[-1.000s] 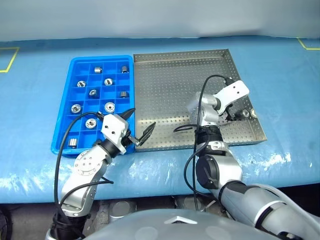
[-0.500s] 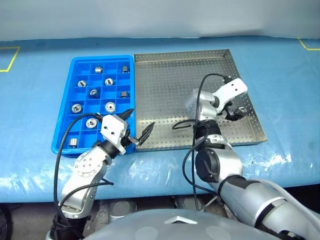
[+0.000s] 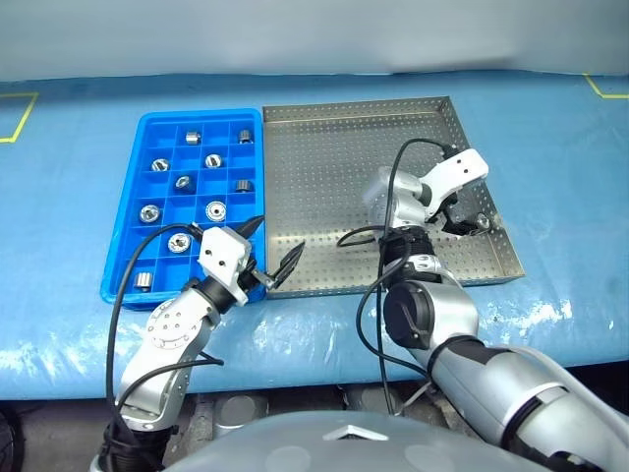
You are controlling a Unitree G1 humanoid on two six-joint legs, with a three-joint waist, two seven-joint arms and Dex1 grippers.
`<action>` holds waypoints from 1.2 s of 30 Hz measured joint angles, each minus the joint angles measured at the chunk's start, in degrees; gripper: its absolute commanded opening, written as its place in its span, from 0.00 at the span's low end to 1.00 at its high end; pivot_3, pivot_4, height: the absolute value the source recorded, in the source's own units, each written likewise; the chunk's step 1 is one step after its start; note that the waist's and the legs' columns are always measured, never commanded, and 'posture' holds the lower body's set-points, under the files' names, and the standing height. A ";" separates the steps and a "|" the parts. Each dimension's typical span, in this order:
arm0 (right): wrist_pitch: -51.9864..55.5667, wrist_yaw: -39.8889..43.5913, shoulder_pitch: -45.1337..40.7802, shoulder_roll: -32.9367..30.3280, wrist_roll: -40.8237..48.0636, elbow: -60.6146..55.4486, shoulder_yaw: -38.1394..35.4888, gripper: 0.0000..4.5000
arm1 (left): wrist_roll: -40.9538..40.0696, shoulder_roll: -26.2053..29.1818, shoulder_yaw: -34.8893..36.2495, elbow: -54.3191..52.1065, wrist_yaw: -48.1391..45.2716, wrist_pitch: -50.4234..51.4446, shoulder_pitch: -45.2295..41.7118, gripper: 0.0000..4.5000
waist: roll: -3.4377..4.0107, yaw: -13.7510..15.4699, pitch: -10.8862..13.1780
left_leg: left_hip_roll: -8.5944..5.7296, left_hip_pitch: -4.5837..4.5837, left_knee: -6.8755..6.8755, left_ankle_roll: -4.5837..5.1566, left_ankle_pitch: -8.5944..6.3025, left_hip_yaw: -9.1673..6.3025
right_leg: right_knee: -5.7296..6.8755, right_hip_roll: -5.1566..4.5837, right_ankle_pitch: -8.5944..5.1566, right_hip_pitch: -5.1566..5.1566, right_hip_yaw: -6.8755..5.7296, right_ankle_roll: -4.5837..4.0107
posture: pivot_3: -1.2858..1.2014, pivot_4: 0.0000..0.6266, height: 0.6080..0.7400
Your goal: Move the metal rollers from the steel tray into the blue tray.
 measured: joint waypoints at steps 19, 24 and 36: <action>13.04 9.57 6.63 0.73 -1.18 -22.17 5.82 0.86 | -0.87 -0.56 -0.01 0.03 -1.16 -0.14 -0.47 1.00 | 0.04 -0.68 0.01 | 0.01 -0.01 -0.03 0.00 0.00 0.00 | -0.02 0.01 0.00 -0.02 0.01 0.00 | 0.52 0.24 1.00; 21.34 32.32 16.40 0.74 0.21 -43.59 21.52 0.86 | -1.44 -0.89 0.09 0.06 -1.12 -0.20 -1.51 1.00 | 0.09 -0.82 -0.01 | 0.05 0.01 -0.07 0.01 -0.01 -0.07 | -0.02 0.04 -0.02 -0.02 -0.05 -0.02 | 0.51 0.24 1.00; 41.36 66.04 29.32 -9.44 16.07 -74.44 22.47 0.86 | -2.34 0.78 1.35 1.04 -2.62 -0.20 -5.85 1.00 | 0.08 -1.38 0.00 | 0.01 -0.06 0.14 0.02 -0.01 -0.06 | -0.06 0.02 -0.02 0.04 -0.05 0.02 | 0.47 0.24 1.00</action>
